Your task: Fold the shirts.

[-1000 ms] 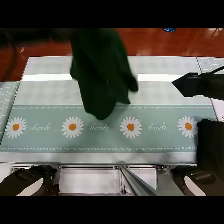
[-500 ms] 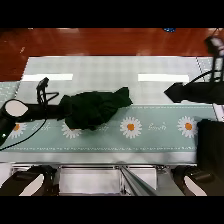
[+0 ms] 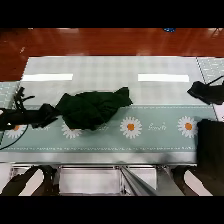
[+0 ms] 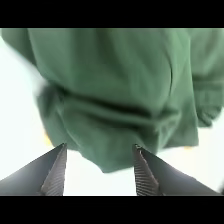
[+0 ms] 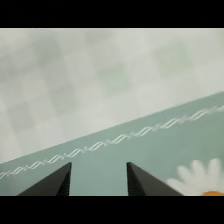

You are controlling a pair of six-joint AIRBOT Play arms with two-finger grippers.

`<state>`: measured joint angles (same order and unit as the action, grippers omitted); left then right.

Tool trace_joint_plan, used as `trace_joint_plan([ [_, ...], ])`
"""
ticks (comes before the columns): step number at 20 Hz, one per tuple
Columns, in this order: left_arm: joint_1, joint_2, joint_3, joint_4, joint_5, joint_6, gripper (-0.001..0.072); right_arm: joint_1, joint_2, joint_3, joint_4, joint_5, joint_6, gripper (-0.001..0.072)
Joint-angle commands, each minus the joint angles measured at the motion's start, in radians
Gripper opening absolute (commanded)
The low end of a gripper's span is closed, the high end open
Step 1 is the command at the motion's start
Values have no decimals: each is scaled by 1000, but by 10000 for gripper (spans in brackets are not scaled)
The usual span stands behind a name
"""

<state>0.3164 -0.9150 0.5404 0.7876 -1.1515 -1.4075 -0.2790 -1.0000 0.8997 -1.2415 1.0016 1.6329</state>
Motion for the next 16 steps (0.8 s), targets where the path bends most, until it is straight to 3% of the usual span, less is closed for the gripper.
trace_joint_plan([
  [1, 8, -84, -81, -187, -33, 106, 505, -88, -113, -66, 313, -7, -192, 398],
  [4, -48, -192, -80, -187, 20, 114, 505, -16, -212, -66, 396, -24, -224, 398],
  [7, -96, -240, -80, -187, 202, 114, 492, 84, -294, -57, 459, -40, -264, 398],
  [8, -104, -239, -79, -187, 241, 114, 291, 120, -322, -43, 463, -39, -266, 398],
  [9, -110, -239, -73, -188, 259, 126, 30, 151, -347, -27, 468, -40, -266, 398],
  [11, -113, -238, -56, -190, 253, 167, 24, 211, -407, 18, 484, -40, -272, 398],
  [16, -113, -238, -51, -190, 242, 169, 24, 303, -589, 179, 509, 40, -302, 398],
])
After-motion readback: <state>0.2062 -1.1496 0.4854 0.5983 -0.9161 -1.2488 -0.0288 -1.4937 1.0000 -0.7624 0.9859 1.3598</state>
